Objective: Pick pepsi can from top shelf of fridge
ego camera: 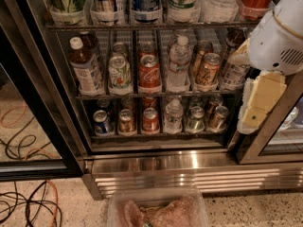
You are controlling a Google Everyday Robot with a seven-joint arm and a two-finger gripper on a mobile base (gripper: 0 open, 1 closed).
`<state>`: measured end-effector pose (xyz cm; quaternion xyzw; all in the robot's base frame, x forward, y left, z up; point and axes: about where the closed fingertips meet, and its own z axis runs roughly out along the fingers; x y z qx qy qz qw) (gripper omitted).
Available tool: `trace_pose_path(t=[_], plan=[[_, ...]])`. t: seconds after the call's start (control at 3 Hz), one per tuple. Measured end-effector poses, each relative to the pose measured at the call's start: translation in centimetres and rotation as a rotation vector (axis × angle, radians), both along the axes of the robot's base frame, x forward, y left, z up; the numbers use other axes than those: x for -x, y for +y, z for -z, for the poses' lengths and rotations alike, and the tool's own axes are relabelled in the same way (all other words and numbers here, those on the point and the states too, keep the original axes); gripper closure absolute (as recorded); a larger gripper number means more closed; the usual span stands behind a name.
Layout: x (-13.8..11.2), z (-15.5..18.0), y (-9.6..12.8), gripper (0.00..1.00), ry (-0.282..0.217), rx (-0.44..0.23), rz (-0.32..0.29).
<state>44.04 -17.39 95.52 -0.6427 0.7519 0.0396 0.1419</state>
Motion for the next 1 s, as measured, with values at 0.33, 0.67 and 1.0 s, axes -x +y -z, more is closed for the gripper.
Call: trace_pose_path(t=[0.33, 0.67, 1.0], plan=[[-0.2, 0.1, 1.5, 0.00, -0.076, 0.003, 0.127], [-2.8, 0.2, 2.9, 0.00, -0.166, -0.012, 0.277], [-4.5, 0.4, 3.9, 0.00, -0.179, -0.023, 0.408]])
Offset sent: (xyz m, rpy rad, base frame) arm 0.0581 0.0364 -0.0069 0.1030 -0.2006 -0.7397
